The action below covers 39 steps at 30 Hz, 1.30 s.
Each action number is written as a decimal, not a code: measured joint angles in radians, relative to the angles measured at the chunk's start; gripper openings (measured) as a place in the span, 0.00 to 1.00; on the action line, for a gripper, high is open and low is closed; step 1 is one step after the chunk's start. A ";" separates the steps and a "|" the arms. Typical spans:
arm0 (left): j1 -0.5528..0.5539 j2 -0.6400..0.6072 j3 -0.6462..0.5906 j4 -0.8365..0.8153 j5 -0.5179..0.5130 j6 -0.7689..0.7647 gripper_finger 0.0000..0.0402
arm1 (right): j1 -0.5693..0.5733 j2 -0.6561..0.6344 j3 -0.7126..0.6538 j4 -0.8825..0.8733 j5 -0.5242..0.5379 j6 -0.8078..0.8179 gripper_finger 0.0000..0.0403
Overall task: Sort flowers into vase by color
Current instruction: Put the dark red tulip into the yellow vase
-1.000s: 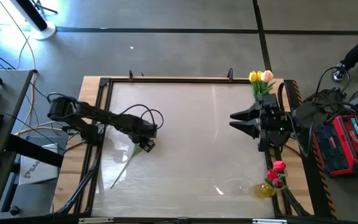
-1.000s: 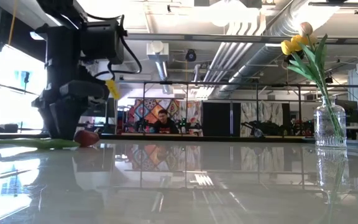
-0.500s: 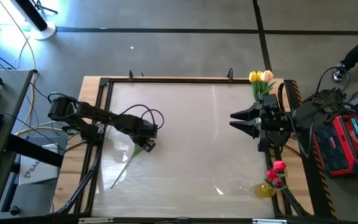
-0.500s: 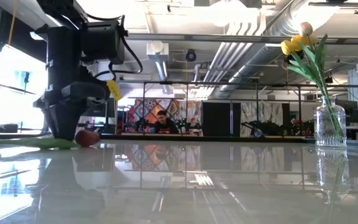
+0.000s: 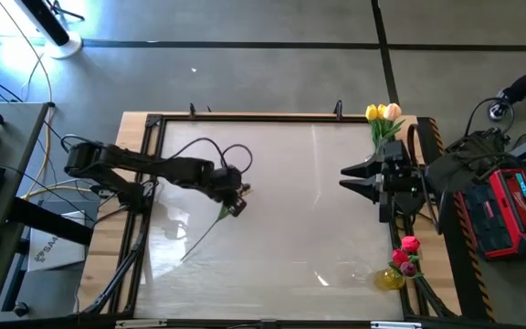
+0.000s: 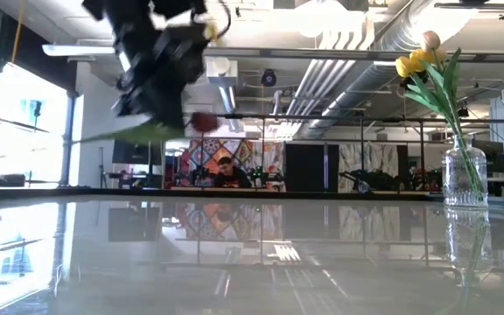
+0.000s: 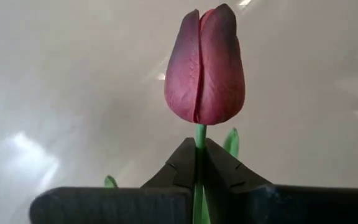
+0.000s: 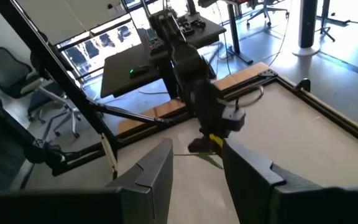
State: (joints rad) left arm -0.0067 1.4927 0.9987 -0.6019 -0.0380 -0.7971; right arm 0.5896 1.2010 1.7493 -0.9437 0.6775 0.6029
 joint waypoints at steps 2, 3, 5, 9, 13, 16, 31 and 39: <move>0.000 -0.008 0.050 0.017 -0.006 0.032 0.00 | 0.000 0.000 0.000 -0.006 -0.008 0.000 0.32; 0.000 -0.010 0.079 0.032 -0.008 0.049 0.00 | 0.000 0.000 0.000 -0.009 -0.020 0.003 0.32; 0.000 -0.010 0.141 0.042 -0.011 0.088 0.00 | 0.000 0.000 0.000 -0.010 -0.044 0.002 0.32; 0.000 -0.009 0.244 0.128 -0.012 0.166 0.00 | 0.000 0.000 0.000 -0.010 -0.051 0.003 0.32; 0.000 -0.009 0.332 0.253 -0.011 0.232 0.00 | 0.000 0.000 0.000 -0.010 -0.042 0.023 0.32; 0.000 -0.010 0.382 0.394 -0.011 0.291 0.00 | 0.000 0.002 0.000 -0.010 -0.016 0.029 0.32; -0.017 0.033 0.411 0.973 0.008 0.432 0.00 | -0.045 0.117 0.000 -0.006 0.071 -0.039 0.60; -0.023 0.060 0.411 1.072 0.009 0.432 0.00 | -0.143 0.178 0.000 0.007 0.001 -0.037 0.63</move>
State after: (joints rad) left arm -0.0296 1.5524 1.4101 0.4705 -0.0288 -0.3649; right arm 0.4469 1.3789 1.7493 -0.9365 0.6782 0.5655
